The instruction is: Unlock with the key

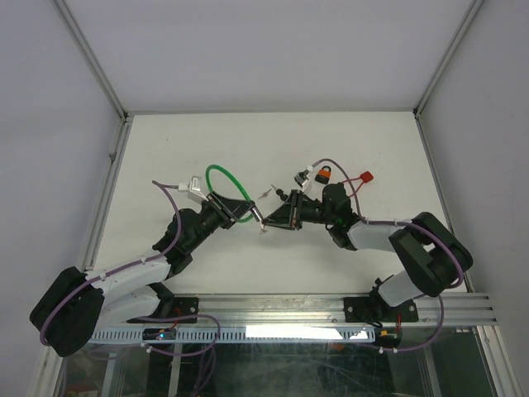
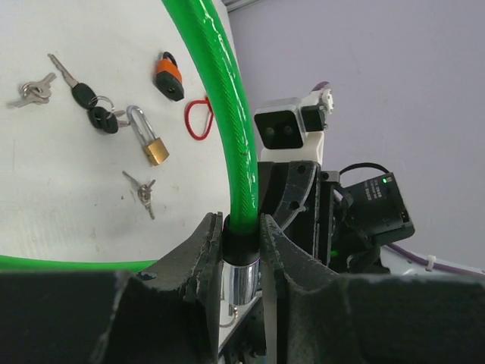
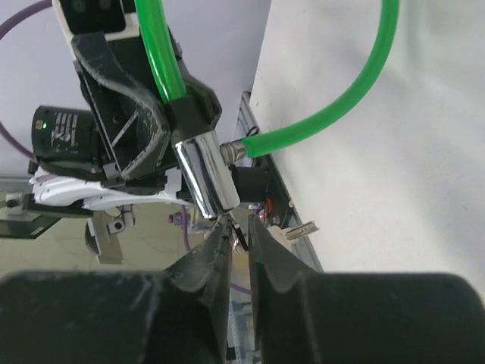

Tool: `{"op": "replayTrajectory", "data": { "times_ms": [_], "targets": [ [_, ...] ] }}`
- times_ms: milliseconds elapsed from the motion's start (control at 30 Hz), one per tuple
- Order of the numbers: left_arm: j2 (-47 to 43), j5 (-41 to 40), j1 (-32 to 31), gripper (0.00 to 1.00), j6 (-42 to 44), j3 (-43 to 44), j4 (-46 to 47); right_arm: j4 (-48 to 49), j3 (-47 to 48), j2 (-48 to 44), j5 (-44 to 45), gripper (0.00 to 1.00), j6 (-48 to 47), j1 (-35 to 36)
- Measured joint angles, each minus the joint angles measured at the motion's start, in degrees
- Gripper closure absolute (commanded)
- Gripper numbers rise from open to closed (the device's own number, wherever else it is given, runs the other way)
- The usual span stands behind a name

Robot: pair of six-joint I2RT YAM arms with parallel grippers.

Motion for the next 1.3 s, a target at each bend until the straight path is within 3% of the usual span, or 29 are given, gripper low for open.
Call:
{"op": "replayTrajectory", "data": {
  "times_ms": [300,467,633,833,1133,1300],
  "targets": [
    [-0.7,-4.6,-2.4,1.0,-0.9,5.5,-13.3,-17.0,0.4,-10.4,7.6,0.5,-13.0,-1.1],
    [1.2,-5.8,-3.0,1.0,-0.9,10.5,-19.8,-25.7,2.3,-18.5,11.7,0.43,-25.7,-0.4],
    [2.8,-7.1,-3.0,1.0,-1.5,12.1,-24.3,-30.9,3.0,-24.1,18.0,0.43,-41.5,4.7],
    [3.9,-7.6,-3.0,1.0,-1.9,14.0,-27.5,-30.3,0.0,-28.2,24.9,0.47,-58.3,11.3],
    [5.1,-7.7,-3.0,1.0,-3.9,15.5,-30.2,-19.5,-6.9,-23.6,35.0,0.52,-81.9,20.9],
    [5.5,-7.7,-3.0,1.0,-4.8,16.1,-31.1,-11.0,-8.5,-18.9,41.3,0.59,-89.5,24.6]
  ]
}}
